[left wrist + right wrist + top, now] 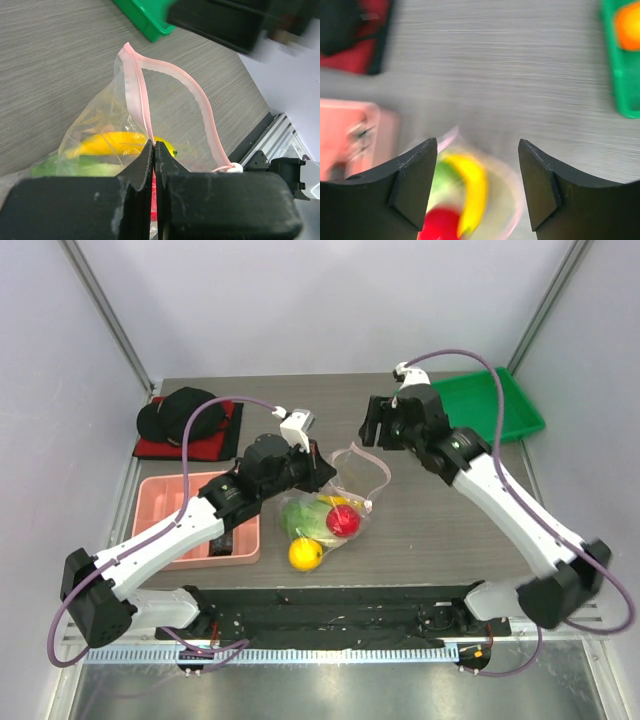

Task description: Open the zip-top bag and remove the fake food

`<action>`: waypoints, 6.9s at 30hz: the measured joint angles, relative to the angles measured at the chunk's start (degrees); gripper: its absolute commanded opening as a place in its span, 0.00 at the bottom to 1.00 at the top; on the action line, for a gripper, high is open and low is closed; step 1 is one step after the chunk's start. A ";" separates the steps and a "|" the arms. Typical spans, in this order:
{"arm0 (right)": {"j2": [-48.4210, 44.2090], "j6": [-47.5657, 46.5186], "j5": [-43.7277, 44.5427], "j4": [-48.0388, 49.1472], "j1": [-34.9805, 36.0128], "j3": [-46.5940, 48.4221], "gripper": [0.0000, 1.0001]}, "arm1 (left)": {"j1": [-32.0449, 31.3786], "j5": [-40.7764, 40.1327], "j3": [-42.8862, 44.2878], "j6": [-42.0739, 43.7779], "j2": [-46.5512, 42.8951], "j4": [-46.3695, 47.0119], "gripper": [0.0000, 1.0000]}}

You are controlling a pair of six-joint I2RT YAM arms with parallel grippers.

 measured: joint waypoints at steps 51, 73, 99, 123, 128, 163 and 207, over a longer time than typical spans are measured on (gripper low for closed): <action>-14.56 19.61 -17.64 0.94 11.21 -32.72 0.72 | -3.32 8.68 2.38 -3.32 6.64 5.73 0.00; -21.62 47.60 -21.33 26.27 11.21 -56.04 0.52 | -8.63 5.38 -3.67 -3.32 12.09 9.22 0.00; -20.41 55.10 -23.56 31.36 13.73 -59.04 0.19 | -9.33 3.91 -3.67 -2.71 11.89 9.07 0.00; -21.59 22.03 -20.92 -11.58 8.57 -30.49 0.01 | -9.53 -1.81 -11.26 4.74 1.27 6.01 0.00; -22.58 15.41 -14.29 -24.17 8.57 -25.00 0.02 | -9.60 -6.58 -10.45 4.72 3.45 5.84 0.00; 19.34 2.69 24.04 4.57 -21.99 -1.77 0.01 | -9.60 -10.86 -7.23 5.49 -4.98 1.09 0.00; -24.15 7.13 -6.03 -7.74 11.28 -22.97 0.43 | -9.60 -6.62 -2.58 2.93 -0.37 1.11 0.00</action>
